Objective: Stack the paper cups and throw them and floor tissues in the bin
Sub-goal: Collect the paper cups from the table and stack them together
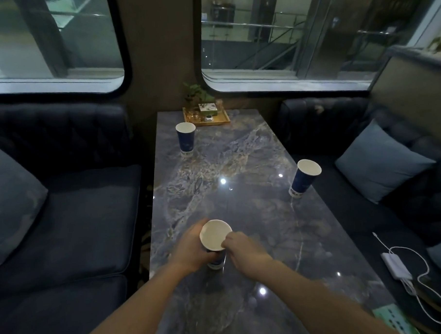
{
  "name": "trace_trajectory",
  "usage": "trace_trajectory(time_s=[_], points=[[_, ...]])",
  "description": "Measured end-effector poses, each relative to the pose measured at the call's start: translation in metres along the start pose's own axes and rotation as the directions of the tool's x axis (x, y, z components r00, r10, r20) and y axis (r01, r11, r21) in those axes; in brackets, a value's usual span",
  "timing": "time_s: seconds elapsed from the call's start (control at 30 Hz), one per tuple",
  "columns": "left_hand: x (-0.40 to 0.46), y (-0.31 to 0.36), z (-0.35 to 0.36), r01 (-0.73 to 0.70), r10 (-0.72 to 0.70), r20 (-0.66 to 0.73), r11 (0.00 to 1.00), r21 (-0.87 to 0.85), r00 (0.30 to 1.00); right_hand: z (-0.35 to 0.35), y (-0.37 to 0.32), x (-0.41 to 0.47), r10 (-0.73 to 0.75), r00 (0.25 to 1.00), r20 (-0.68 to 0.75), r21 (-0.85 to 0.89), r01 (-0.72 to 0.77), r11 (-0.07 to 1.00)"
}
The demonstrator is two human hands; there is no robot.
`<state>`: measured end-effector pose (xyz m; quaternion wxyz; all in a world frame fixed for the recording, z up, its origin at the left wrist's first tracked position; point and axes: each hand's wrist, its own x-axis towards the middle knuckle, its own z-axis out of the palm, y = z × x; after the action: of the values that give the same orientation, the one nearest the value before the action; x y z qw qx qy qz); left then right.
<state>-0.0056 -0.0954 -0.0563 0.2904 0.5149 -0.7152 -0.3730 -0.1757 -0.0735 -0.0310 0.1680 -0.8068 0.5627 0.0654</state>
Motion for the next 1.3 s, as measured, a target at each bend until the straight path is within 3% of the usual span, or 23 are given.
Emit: trace_trajectory(time_s=[0.2,0.33,0.83,1.17,1.3], points=[[0.006,-0.007,0.009,0.078,-0.079,-0.008,0.995,-0.058,0.997,-0.006,0.011,-0.005,0.121,0.97,-0.209,0.103,-0.101,0.99],[0.006,-0.006,0.019,0.146,-0.145,0.038,0.989,-0.012,0.989,-0.003,0.019,-0.01,0.284,0.902,-0.326,0.375,-0.152,0.914],[-0.008,-0.004,0.041,0.141,-0.137,0.066,0.987,-0.075,0.988,-0.002,0.016,-0.034,0.43,0.838,-0.336,0.651,-0.123,0.749],[-0.007,0.003,0.043,0.161,-0.186,0.186,0.977,0.141,0.965,-0.007,0.028,-0.035,0.49,0.799,-0.349,0.693,-0.132,0.709],[-0.002,0.002,0.05,0.195,-0.217,0.217,0.974,0.117,0.952,-0.011,0.038,-0.04,0.49,0.787,-0.374,0.679,-0.128,0.723]])
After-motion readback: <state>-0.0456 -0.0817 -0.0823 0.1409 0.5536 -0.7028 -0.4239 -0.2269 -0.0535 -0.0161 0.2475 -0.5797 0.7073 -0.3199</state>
